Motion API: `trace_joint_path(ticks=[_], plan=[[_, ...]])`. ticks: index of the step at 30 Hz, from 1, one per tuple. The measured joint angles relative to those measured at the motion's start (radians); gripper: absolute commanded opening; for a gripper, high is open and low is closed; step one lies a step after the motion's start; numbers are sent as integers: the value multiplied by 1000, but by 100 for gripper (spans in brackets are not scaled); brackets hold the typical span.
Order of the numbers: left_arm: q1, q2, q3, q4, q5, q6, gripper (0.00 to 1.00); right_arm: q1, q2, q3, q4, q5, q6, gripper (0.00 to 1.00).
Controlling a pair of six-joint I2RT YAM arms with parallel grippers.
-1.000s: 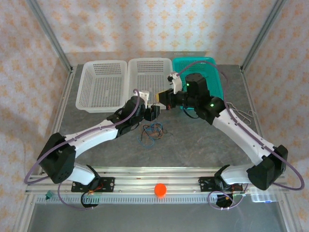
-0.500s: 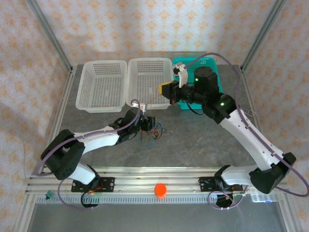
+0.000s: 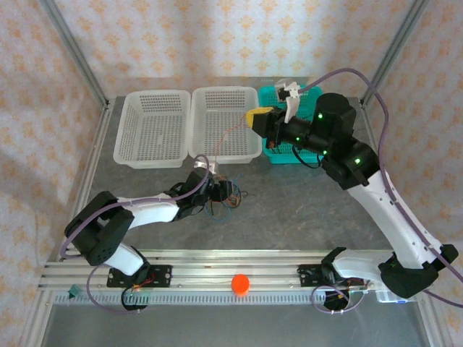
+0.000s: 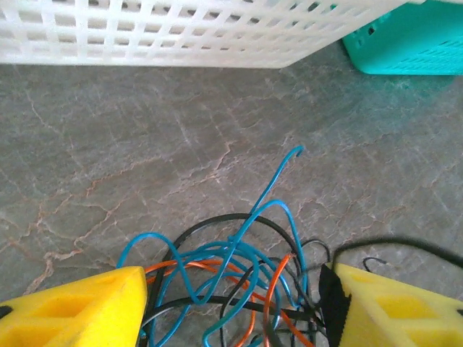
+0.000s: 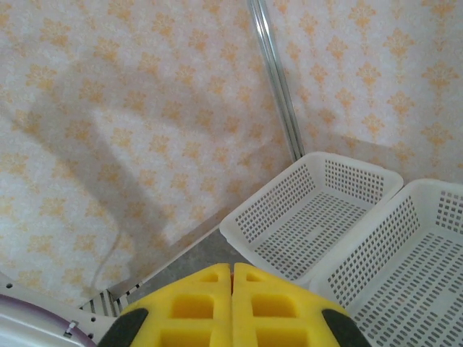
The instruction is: Untangle the cables
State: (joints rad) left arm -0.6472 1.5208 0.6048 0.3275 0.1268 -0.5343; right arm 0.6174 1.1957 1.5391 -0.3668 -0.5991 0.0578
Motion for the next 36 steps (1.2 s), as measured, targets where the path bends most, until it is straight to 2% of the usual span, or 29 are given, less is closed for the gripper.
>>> trace_joint_path(ticks=[6, 14, 20, 26, 30, 36], plan=[[0, 13, -19, 11, 5, -18, 66, 0, 8, 63, 0, 17, -12, 0], [-1, -12, -26, 16, 4, -26, 67, 0, 11, 127, -1, 144, -40, 0], [-1, -203, -26, -37, -21, -34, 69, 0, 29, 124, 0, 255, -43, 0], [3, -411, -3, -138, -113, -35, 72, 0, 71, 123, 20, 319, -43, 0], [60, -459, 35, -207, -138, -17, 75, 0, 113, 116, 53, 379, -45, 0], [185, -415, 121, -269, -127, -1, 77, -9, 191, 98, 121, 406, -63, 0]])
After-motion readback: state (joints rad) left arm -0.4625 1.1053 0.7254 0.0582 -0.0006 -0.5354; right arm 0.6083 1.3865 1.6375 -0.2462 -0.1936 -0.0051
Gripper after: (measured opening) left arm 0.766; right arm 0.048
